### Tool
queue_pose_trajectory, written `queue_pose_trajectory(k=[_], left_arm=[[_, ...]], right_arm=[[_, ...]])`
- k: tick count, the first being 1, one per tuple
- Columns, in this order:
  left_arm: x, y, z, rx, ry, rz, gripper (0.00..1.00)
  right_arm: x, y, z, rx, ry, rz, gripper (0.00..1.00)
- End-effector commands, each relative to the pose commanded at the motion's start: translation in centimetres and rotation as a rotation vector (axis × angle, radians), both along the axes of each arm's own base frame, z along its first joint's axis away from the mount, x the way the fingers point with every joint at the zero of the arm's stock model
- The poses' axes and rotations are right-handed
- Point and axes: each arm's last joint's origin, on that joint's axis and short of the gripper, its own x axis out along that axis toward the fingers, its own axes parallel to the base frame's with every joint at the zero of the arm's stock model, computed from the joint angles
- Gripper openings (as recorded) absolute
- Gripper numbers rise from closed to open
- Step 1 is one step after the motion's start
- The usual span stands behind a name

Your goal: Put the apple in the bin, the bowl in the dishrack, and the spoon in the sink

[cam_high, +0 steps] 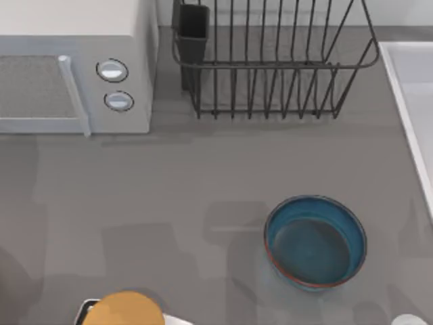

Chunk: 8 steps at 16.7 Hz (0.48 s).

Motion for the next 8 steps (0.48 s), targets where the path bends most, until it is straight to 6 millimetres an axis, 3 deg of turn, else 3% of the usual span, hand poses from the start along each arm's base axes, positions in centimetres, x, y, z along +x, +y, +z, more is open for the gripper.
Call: queue_pose_trajectory(k=[2, 8], left_arm=[[0.0, 0.0, 0.0, 0.0, 0.0, 0.0, 0.0], [0.0, 0.0, 0.0, 0.0, 0.0, 0.0, 0.45]], right_arm=[[0.0, 0.0, 0.0, 0.0, 0.0, 0.0, 1.0], [0.0, 0.0, 0.0, 0.0, 0.0, 0.0, 1.0]])
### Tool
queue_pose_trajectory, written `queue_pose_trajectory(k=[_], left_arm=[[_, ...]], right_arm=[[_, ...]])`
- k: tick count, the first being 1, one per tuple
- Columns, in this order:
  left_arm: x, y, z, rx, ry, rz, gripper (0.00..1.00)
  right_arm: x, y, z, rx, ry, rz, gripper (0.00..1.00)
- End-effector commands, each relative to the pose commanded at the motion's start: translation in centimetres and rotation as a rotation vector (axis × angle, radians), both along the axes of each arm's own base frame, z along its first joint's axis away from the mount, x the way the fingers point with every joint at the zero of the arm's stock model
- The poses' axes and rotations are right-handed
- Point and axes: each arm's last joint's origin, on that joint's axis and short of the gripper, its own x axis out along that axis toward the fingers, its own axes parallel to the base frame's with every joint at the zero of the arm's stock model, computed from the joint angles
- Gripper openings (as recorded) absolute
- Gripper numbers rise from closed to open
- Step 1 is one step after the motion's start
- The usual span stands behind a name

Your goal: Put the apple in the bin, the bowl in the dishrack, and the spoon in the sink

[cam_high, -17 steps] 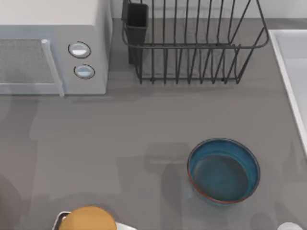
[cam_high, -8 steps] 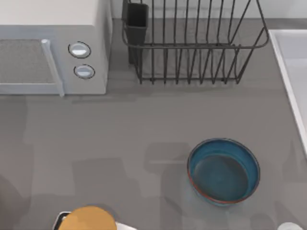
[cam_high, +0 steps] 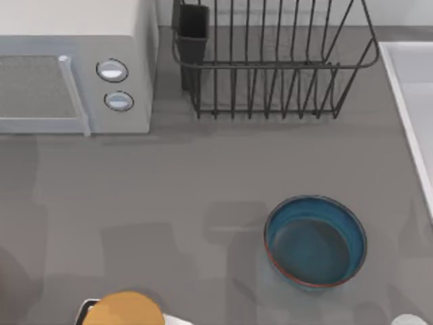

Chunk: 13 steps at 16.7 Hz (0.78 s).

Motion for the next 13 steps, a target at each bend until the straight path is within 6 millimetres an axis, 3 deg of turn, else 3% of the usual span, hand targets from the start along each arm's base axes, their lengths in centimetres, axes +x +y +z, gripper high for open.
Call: queue_pose_trajectory(k=[7, 13], left_arm=[[0.0, 0.0, 0.0, 0.0, 0.0, 0.0, 0.98], [0.0, 0.0, 0.0, 0.0, 0.0, 0.0, 1.0]], right_arm=[[0.0, 0.0, 0.0, 0.0, 0.0, 0.0, 1.0], [0.0, 0.0, 0.0, 0.0, 0.0, 0.0, 1.0]])
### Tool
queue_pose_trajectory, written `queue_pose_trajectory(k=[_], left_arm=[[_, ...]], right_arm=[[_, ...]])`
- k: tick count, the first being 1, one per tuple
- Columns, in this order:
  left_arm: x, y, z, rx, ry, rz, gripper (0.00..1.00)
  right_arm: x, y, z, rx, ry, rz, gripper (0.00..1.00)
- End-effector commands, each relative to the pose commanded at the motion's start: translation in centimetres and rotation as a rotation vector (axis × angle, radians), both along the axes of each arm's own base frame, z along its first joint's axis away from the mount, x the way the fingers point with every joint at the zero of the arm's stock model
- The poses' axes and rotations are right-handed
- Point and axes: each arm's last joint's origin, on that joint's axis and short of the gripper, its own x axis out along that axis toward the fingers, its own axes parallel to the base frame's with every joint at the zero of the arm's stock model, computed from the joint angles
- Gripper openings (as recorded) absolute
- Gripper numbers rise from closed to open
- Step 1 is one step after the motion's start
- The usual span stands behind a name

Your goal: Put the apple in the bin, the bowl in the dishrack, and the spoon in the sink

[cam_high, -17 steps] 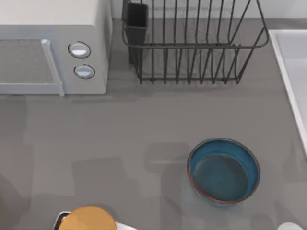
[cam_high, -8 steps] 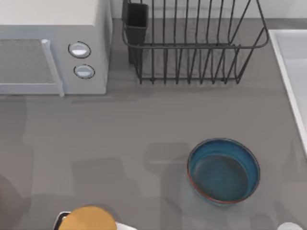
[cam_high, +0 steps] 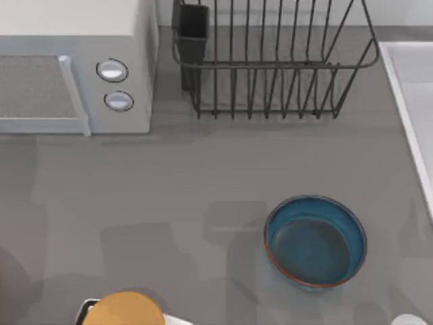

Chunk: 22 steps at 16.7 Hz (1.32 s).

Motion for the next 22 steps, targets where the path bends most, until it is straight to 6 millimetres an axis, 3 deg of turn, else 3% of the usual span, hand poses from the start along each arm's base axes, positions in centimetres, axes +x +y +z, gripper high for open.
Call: queue_pose_trajectory(k=[6, 11, 17, 22], left_arm=[[-0.2, -0.1, 0.2, -0.005, -0.018, -0.025, 1.0], [-1.8, -0.9, 1.5, -0.029, -0.127, -0.26, 1.0], [-5.8, -2.2, 1.9, 0.044, -0.21, -0.888, 1.0], [-9.6, -3.3, 0.1, 0.302, -0.143, -1.568, 1.0]], right_arm=[[0.0, 0.0, 0.0, 0.0, 0.0, 0.0, 1.0], [0.0, 0.0, 0.0, 0.0, 0.0, 0.0, 1.0], [0.0, 0.0, 0.0, 0.0, 0.0, 0.0, 1.0], [0.0, 0.0, 0.0, 0.0, 0.0, 0.0, 1.0]])
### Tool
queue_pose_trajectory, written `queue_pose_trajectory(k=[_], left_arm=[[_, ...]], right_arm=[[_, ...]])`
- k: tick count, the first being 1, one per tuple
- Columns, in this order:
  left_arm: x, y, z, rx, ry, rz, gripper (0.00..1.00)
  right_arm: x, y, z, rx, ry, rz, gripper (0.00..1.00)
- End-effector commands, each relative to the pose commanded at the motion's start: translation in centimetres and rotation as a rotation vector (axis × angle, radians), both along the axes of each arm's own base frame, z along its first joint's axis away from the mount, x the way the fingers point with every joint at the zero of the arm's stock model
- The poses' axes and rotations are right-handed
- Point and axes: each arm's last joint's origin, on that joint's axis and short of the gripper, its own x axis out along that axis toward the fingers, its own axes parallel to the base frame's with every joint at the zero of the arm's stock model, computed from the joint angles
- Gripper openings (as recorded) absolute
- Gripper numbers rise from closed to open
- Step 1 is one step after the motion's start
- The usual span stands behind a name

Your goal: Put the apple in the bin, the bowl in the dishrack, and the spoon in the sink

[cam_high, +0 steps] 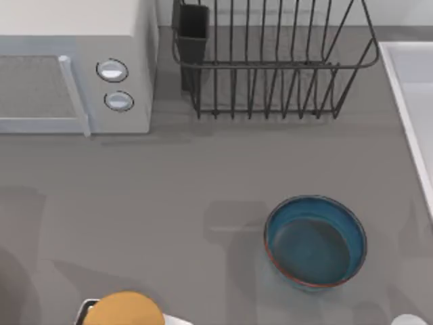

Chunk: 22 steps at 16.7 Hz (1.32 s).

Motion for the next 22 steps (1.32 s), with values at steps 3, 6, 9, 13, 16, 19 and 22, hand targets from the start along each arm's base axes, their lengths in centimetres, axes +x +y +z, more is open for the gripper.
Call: queue_pose_trajectory(k=[3, 6, 9, 13, 16, 19, 22], left_arm=[[-1.8, -0.6, -1.6, 0.264, -0.078, -0.358, 1.0], [-3.2, -1.0, -2.9, 0.559, -0.194, -0.63, 1.0], [-4.0, -1.4, -3.7, 0.851, -0.329, -0.789, 1.0], [-4.6, -1.7, -3.8, 1.154, -0.492, -0.848, 1.0], [-4.8, -1.8, -3.7, 1.259, -0.551, -0.843, 1.0], [-4.9, -1.8, -3.7, 1.265, -0.554, -0.843, 1.0], [-4.9, -1.8, -3.7, 1.265, -0.554, -0.843, 1.0]], right_arm=[[0.0, 0.0, 0.0, 0.0, 0.0, 0.0, 1.0], [0.0, 0.0, 0.0, 0.0, 0.0, 0.0, 1.0], [0.0, 0.0, 0.0, 0.0, 0.0, 0.0, 1.0], [0.0, 0.0, 0.0, 0.0, 0.0, 0.0, 1.0], [0.0, 0.0, 0.0, 0.0, 0.0, 0.0, 1.0], [0.0, 0.0, 0.0, 0.0, 0.0, 0.0, 1.0], [0.0, 0.0, 0.0, 0.0, 0.001, 0.0, 1.0]])
